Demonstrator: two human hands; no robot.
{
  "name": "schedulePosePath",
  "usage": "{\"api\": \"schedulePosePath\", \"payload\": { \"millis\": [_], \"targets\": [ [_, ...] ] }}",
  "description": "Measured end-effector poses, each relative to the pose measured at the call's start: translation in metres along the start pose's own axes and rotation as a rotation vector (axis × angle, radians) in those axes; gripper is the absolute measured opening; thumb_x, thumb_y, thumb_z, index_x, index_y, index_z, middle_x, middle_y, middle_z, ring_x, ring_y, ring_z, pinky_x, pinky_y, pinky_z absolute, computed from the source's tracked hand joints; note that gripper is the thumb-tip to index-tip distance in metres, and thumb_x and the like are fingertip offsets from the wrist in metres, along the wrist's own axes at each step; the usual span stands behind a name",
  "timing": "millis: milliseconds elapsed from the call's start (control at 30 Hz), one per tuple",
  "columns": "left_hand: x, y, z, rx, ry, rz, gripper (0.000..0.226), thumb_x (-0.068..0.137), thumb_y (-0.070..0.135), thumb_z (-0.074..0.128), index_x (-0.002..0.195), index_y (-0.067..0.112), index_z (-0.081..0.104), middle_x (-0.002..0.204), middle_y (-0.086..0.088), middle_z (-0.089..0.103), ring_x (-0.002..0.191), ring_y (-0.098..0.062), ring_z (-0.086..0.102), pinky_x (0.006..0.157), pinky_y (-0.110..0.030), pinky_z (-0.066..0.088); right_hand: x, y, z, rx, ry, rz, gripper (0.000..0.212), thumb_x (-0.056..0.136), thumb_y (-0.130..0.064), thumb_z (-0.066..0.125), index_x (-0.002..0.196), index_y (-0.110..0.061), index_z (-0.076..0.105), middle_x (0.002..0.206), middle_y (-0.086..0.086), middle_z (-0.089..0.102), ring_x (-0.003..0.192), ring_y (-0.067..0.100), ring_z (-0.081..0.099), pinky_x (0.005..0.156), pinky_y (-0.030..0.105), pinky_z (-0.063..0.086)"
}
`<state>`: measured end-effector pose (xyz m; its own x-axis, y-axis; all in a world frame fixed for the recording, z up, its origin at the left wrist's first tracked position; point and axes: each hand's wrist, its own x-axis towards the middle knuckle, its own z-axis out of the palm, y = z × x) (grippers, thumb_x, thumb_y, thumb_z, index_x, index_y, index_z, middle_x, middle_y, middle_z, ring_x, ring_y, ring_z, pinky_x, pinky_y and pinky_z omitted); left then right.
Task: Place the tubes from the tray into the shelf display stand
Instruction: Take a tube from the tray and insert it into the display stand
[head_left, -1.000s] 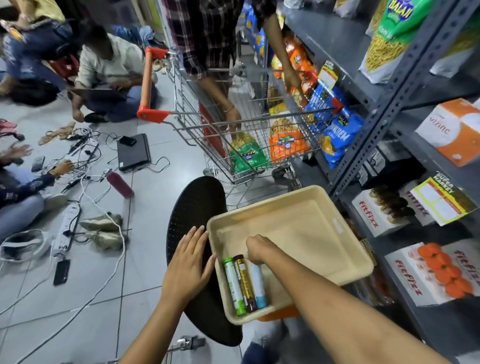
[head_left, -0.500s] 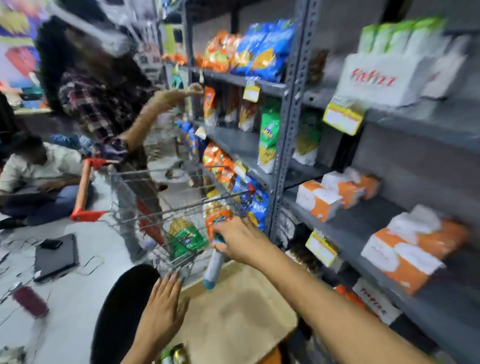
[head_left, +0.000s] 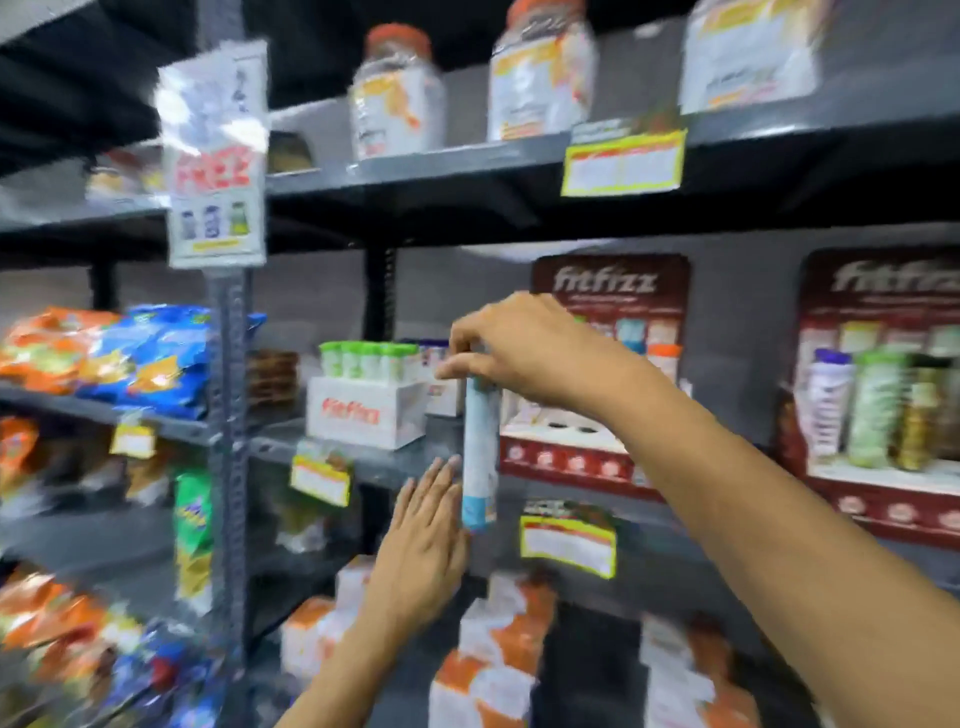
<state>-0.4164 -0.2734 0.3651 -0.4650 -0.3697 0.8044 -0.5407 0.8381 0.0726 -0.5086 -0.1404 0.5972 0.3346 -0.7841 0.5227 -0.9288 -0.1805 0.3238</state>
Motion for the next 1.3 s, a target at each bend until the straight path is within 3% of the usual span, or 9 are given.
{"api": "schedulePosePath", "payload": {
  "millis": [200, 367, 500, 633, 733, 867, 933, 1100, 1300],
  "targets": [
    [0.1, 0.132, 0.046, -0.231, 0.03, 0.245, 0.052, 0.09, 0.031, 0.041, 0.135, 0.005, 0.041, 0.141, -0.02, 0.044, 0.134, -0.027, 0.029, 0.112, -0.04, 0.016, -0.041, 0.103, -0.061, -0.357, 0.16, 0.329, 0.053, 0.09, -0.062, 0.044, 0.084, -0.015, 0.068, 0.083, 0.014, 0.065, 0.084, 0.036, 0.059, 0.071, 0.038, 0.043],
    [0.121, 0.208, 0.079, -0.335, -0.069, 0.375, 0.052, 0.093, 0.039, 0.035, 0.136, 0.011, 0.043, 0.147, -0.008, 0.038, 0.139, -0.018, 0.024, 0.113, -0.034, 0.013, -0.097, 0.17, -0.09, -0.525, 0.073, 0.59, 0.06, 0.086, -0.064, 0.049, 0.05, -0.018, 0.035, 0.051, -0.001, 0.036, 0.06, 0.028, 0.045, 0.06, 0.032, 0.037],
    [0.125, 0.237, 0.106, -0.315, -0.172, 0.419, 0.066, 0.092, 0.054, 0.016, 0.142, 0.015, 0.034, 0.154, 0.001, 0.019, 0.142, -0.016, 0.017, 0.115, -0.031, 0.005, -0.142, 0.212, -0.102, -0.615, 0.01, 0.753, 0.059, 0.08, -0.069, 0.052, 0.052, -0.02, 0.036, 0.064, 0.001, 0.047, 0.067, 0.027, 0.046, 0.064, 0.032, 0.037],
    [0.132, 0.25, 0.11, -0.298, -0.296, 0.31, 0.093, 0.08, 0.071, -0.007, 0.145, 0.014, 0.026, 0.156, -0.003, 0.016, 0.142, -0.016, 0.015, 0.114, -0.03, 0.01, -0.178, 0.249, -0.107, -0.658, -0.033, 0.839, 0.064, 0.077, -0.079, 0.045, 0.054, -0.019, 0.037, 0.076, 0.006, 0.06, 0.068, 0.026, 0.049, 0.063, 0.033, 0.039],
    [0.134, 0.253, 0.108, -0.199, -0.477, 0.218, 0.077, 0.091, 0.064, 0.012, 0.147, 0.012, 0.02, 0.156, -0.007, 0.017, 0.141, -0.019, 0.019, 0.111, -0.032, 0.018, -0.197, 0.276, -0.1, -0.634, -0.04, 0.867, 0.069, 0.078, -0.08, 0.039, 0.059, -0.015, 0.048, 0.086, 0.01, 0.069, 0.077, 0.03, 0.06, 0.065, 0.034, 0.04],
    [0.138, 0.257, 0.11, -0.095, -0.633, 0.171, 0.078, 0.092, 0.064, 0.014, 0.146, 0.008, 0.025, 0.154, -0.009, 0.023, 0.14, -0.021, 0.022, 0.112, -0.033, 0.018, -0.212, 0.303, -0.08, -0.554, -0.007, 0.914, 0.072, 0.075, -0.083, 0.036, 0.057, -0.015, 0.049, 0.066, 0.002, 0.062, 0.062, 0.021, 0.059, 0.061, 0.034, 0.048],
    [0.138, 0.258, 0.11, -0.078, -0.658, 0.16, 0.079, 0.092, 0.064, 0.013, 0.146, 0.008, 0.023, 0.155, -0.009, 0.022, 0.14, -0.02, 0.02, 0.113, -0.033, 0.016, -0.216, 0.313, -0.069, -0.546, 0.013, 0.908, 0.073, 0.072, -0.086, 0.036, 0.057, -0.016, 0.05, 0.059, -0.001, 0.058, 0.06, 0.02, 0.059, 0.061, 0.034, 0.05],
    [0.138, 0.258, 0.107, -0.063, -0.664, 0.157, 0.078, 0.092, 0.064, 0.013, 0.147, 0.01, 0.02, 0.156, -0.007, 0.02, 0.141, -0.019, 0.019, 0.111, -0.031, 0.017, -0.222, 0.333, -0.05, -0.514, 0.01, 0.892, 0.087, 0.062, -0.093, 0.029, 0.077, -0.013, 0.061, 0.074, 0.0, 0.066, 0.069, 0.02, 0.063, 0.065, 0.035, 0.053],
    [0.138, 0.26, 0.103, -0.048, -0.679, 0.143, 0.077, 0.092, 0.064, 0.013, 0.148, 0.011, 0.018, 0.156, -0.005, 0.019, 0.141, -0.017, 0.018, 0.111, -0.03, 0.015, -0.233, 0.348, -0.035, -0.507, -0.003, 0.863, 0.081, 0.066, -0.089, 0.032, 0.079, -0.014, 0.059, 0.08, 0.002, 0.067, 0.074, 0.022, 0.063, 0.069, 0.036, 0.054]
  ]
}}
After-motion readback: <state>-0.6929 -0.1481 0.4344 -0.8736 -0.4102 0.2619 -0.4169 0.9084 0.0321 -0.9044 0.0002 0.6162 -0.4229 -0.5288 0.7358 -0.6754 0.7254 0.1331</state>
